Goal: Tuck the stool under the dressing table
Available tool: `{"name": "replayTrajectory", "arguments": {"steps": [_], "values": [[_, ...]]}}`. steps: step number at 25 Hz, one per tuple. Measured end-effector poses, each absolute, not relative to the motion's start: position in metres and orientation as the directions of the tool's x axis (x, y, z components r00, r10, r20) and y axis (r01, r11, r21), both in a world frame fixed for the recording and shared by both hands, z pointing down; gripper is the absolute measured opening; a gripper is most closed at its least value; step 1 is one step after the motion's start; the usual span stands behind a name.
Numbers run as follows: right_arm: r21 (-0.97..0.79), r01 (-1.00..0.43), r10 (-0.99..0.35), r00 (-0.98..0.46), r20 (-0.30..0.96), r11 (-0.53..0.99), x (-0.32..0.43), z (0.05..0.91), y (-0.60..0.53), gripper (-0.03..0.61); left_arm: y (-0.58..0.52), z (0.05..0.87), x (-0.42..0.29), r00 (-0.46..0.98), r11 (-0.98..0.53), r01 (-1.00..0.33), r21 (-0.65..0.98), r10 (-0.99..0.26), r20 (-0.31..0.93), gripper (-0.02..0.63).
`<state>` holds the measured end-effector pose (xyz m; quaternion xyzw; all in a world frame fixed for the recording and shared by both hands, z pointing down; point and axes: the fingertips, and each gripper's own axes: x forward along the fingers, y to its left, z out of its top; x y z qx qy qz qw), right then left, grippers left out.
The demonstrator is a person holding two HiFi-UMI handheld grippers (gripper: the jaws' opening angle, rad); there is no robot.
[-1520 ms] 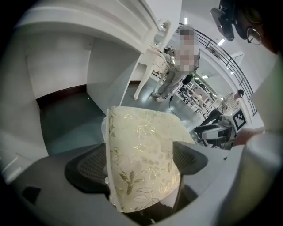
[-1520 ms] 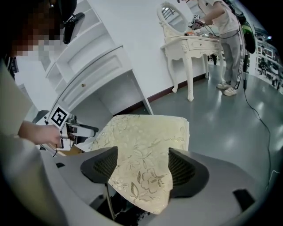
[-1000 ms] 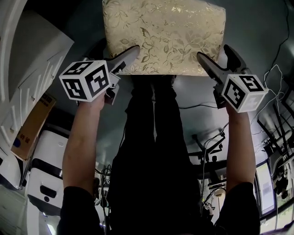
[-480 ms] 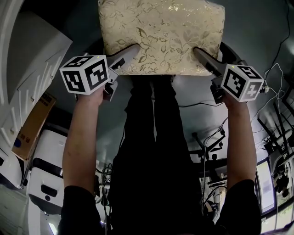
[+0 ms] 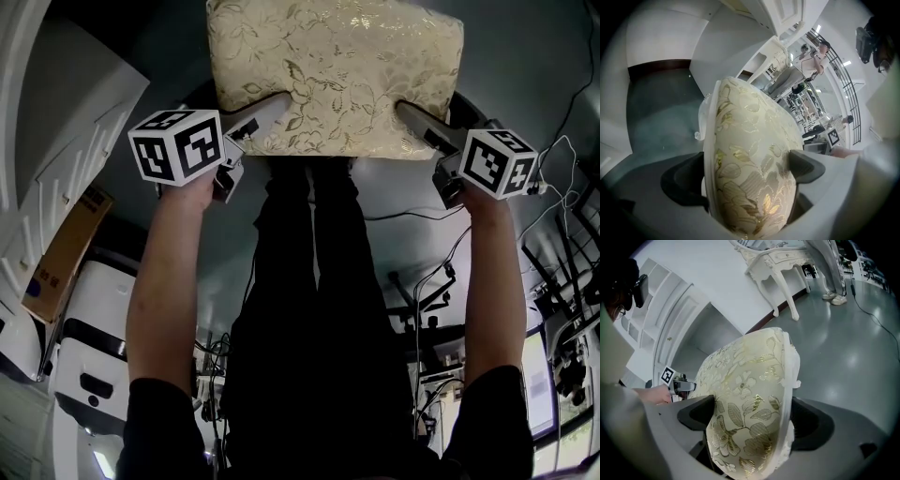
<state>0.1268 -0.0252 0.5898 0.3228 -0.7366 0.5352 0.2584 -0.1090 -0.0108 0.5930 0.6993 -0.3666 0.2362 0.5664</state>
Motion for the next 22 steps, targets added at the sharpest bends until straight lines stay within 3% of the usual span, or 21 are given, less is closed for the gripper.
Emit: {"name": "replayTrajectory", "arguments": {"steps": [6,22], "values": [[-0.661,-0.717,-0.089,-0.69,0.718,0.223,0.1228,0.5959,-0.0254,0.494,-0.0107,0.5958,-0.1068,0.637,-0.086,-0.766,0.637,-0.226,0.737,0.561],[-0.649,-0.721,-0.08,-0.682,0.727,0.241,0.1177,0.5946,-0.0307,0.505,-0.0078,0.5873,-0.1055,0.556,-0.031,-0.822,0.569,-0.262,0.789,0.561]]}}
